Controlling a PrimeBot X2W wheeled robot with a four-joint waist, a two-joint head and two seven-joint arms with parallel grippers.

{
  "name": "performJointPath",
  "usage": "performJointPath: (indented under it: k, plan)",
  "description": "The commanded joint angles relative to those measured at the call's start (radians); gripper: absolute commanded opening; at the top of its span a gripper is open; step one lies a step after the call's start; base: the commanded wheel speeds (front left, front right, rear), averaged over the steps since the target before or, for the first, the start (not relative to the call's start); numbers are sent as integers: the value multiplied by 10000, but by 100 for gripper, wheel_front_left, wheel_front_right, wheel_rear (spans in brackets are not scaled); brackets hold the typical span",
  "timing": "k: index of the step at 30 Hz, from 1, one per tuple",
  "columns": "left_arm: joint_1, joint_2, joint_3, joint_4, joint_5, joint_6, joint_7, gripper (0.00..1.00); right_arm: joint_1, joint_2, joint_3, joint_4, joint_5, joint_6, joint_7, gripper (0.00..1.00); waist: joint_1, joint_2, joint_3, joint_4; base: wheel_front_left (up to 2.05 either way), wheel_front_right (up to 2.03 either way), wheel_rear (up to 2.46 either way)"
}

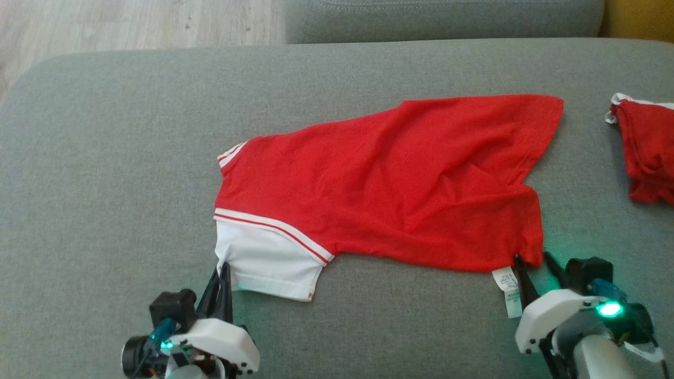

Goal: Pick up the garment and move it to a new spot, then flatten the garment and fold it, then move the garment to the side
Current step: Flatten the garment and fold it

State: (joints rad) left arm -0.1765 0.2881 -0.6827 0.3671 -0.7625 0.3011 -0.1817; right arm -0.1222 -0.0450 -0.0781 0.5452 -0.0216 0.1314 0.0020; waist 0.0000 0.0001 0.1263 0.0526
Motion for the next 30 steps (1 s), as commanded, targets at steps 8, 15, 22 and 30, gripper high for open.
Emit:
performJointPath:
  k: [8,15,22,30]
  plan:
    - [-13,514,442,-987,200,249,-293,0,-468,-52,455,403,499,-7,-76,0,0,-1,-321,-94,0,0,0]
    - [-460,1215,790,-2613,672,505,-425,0,-968,-52,186,-709,622,-7,-834,0,0,-1,-944,-305,0,0,0]
    - [-1443,2446,1353,-5082,1366,963,72,0,-1160,-52,-177,-3886,433,-7,-640,0,0,-1,-1555,-489,0,0,0]
    - [-3487,3984,1942,-7928,2364,1120,1576,0,-1328,-55,-608,-8455,171,-7,530,0,0,-1,-1711,-655,0,0,0]
